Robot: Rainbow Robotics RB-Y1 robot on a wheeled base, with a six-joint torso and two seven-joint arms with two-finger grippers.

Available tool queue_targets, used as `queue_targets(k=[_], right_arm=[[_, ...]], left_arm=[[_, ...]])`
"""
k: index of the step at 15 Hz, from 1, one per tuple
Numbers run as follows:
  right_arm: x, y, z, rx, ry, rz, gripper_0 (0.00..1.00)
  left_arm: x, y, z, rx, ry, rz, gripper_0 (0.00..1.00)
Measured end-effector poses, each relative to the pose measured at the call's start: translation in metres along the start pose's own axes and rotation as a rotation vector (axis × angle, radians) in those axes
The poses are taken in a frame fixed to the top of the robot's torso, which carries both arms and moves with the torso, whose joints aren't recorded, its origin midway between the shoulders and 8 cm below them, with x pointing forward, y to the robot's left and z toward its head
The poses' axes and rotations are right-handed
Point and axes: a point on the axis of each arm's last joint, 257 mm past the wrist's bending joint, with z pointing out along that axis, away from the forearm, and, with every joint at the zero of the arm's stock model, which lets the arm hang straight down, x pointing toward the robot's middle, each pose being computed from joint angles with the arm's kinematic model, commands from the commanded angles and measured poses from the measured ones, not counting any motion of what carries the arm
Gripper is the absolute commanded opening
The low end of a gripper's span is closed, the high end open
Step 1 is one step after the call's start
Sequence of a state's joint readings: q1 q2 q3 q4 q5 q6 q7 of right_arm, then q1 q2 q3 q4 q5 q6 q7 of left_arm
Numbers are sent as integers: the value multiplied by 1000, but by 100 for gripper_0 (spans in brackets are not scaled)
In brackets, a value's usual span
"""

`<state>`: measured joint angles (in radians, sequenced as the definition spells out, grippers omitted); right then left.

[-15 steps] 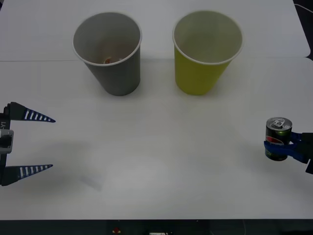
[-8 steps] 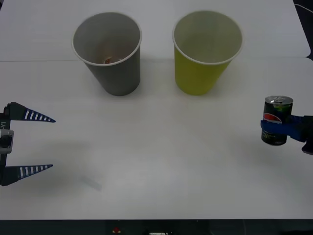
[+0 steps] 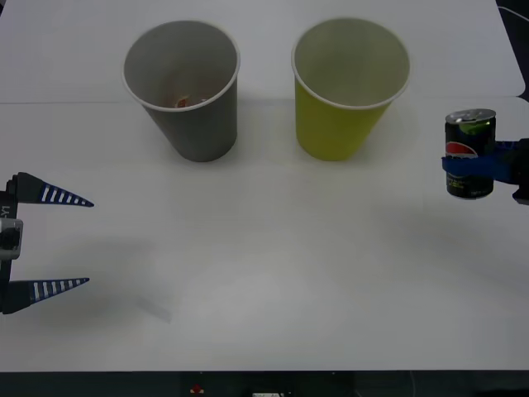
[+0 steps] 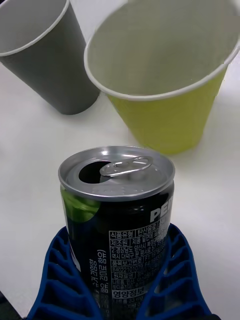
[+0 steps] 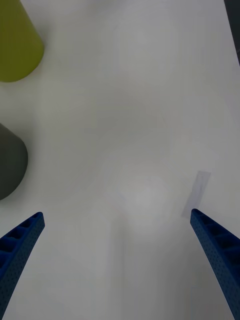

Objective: Put the can into the green bin and the plastic bottle into the gray bin

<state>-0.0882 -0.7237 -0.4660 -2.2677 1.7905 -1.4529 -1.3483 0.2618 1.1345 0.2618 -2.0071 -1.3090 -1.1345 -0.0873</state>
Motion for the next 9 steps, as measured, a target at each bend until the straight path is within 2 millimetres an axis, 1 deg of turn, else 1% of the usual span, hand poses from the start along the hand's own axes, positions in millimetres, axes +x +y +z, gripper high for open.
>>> queue_targets(k=[3,9], right_arm=[[-28,-11,4,34,32,-91,0],[-82,-28,26,19,78,-154,0]], left_arm=[[0,0,0,0,0,0,100],[0,0,0,0,0,0,100]])
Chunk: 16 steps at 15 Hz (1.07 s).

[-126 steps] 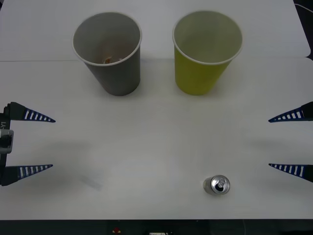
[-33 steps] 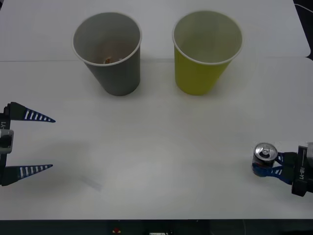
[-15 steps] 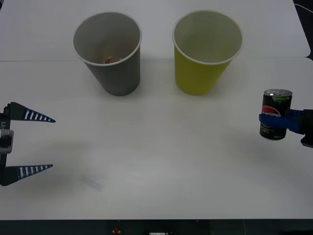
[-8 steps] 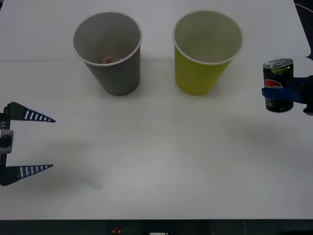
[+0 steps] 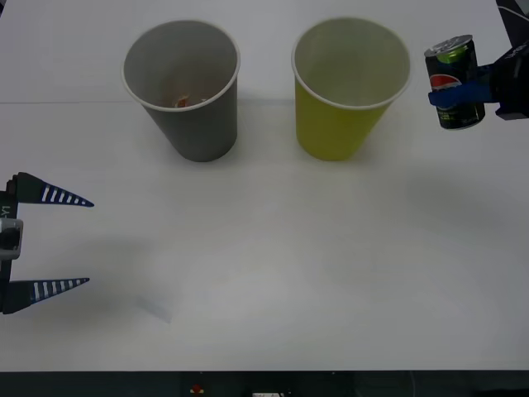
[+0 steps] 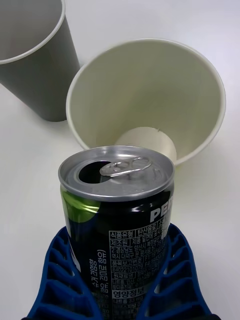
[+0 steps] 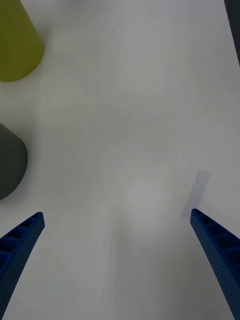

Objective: Put the can into the green bin and the plastic bottle into the gray bin

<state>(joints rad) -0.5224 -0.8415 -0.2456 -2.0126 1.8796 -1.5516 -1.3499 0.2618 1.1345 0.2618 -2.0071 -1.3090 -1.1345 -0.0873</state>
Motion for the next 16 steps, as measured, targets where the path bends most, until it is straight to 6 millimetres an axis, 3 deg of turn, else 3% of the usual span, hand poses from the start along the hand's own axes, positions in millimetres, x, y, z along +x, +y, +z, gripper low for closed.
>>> queue_targets(k=[4,7,16], right_arm=[[-35,-14,22,-8,38,-11,0],[-50,-19,45,-17,88,-2,0],[-95,-15,117,40,203,-19,0]], left_arm=[[0,0,0,0,0,0,100],[0,0,0,0,0,0,100],[0,0,0,0,0,0,100]])
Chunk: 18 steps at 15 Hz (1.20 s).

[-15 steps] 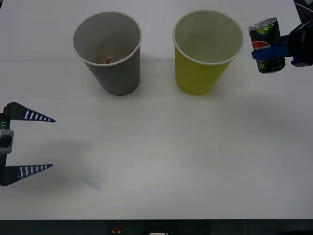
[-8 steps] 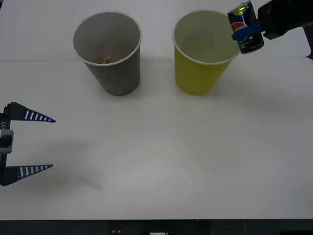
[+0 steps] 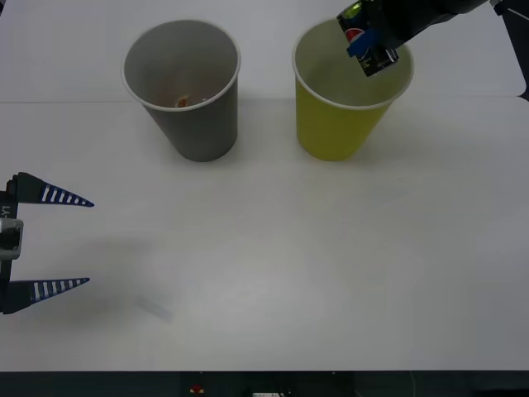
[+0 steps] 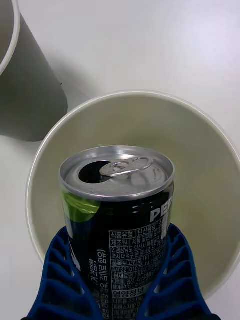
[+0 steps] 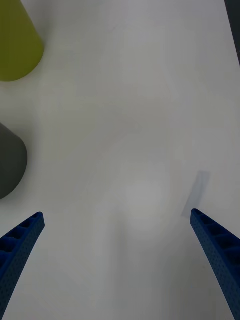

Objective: Put the can into the green bin and the plastic bottle into the gray bin

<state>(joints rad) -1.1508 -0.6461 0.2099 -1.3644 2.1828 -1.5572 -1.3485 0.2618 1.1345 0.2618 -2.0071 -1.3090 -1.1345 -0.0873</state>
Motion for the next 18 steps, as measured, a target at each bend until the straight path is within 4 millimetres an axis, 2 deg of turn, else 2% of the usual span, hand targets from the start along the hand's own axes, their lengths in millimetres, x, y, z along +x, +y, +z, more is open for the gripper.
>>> queue_targets(k=[3,5,6,7,8,13,18], right_arm=[[-5,2,12,32,31,-19,0],[-7,3,14,41,32,-29,6],[-8,3,14,42,31,-40,47],[-8,3,14,41,29,-53,83],[-10,3,14,41,25,-71,100],[-11,-1,4,24,6,-111,100],[-13,-9,-33,-47,-109,-98,100]], left_arm=[[0,0,0,0,0,0,100],[0,0,0,0,0,0,100],[0,0,0,0,0,0,100],[0,0,0,0,0,0,100],[0,0,0,0,0,0,100],[0,0,0,0,0,0,100],[0,0,0,0,0,0,100]])
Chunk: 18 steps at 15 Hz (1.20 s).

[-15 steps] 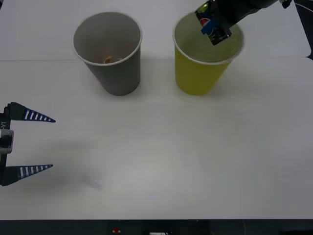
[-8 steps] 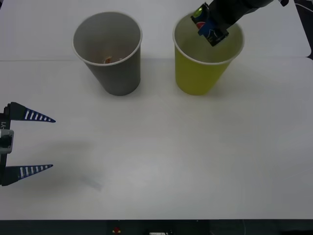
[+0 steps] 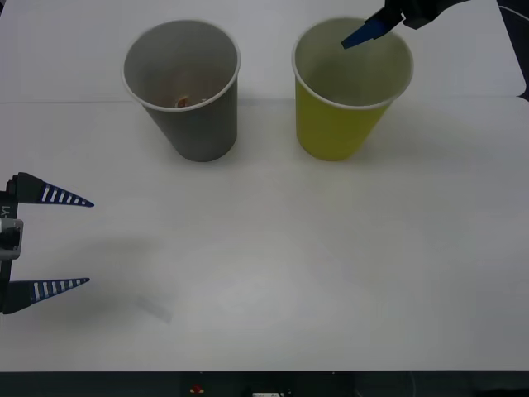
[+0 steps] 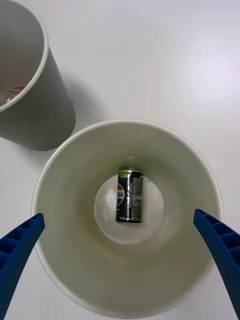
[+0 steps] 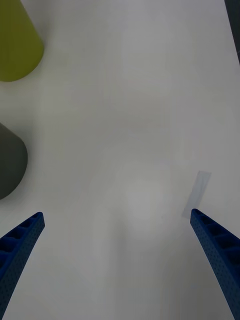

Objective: Put the can into the green bin and the plastic bottle into the gray bin

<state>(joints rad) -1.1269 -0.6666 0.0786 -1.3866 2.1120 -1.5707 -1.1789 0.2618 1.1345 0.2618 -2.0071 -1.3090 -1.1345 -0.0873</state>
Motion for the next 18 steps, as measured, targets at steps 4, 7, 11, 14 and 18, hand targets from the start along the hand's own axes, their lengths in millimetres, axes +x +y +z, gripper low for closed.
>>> queue_targets(k=[4,7,11,14,18], right_arm=[[23,4,-35,-12,-84,-41,100],[43,13,-62,-25,-140,-68,100],[79,28,-86,-36,-178,-144,100],[115,44,-97,-71,-193,-222,100],[162,66,-103,-105,-185,-319,100]], left_arm=[[0,0,0,0,0,0,100],[0,0,0,0,0,0,100],[0,0,0,0,0,0,100],[0,0,0,0,0,0,100],[0,0,0,0,0,0,100]])
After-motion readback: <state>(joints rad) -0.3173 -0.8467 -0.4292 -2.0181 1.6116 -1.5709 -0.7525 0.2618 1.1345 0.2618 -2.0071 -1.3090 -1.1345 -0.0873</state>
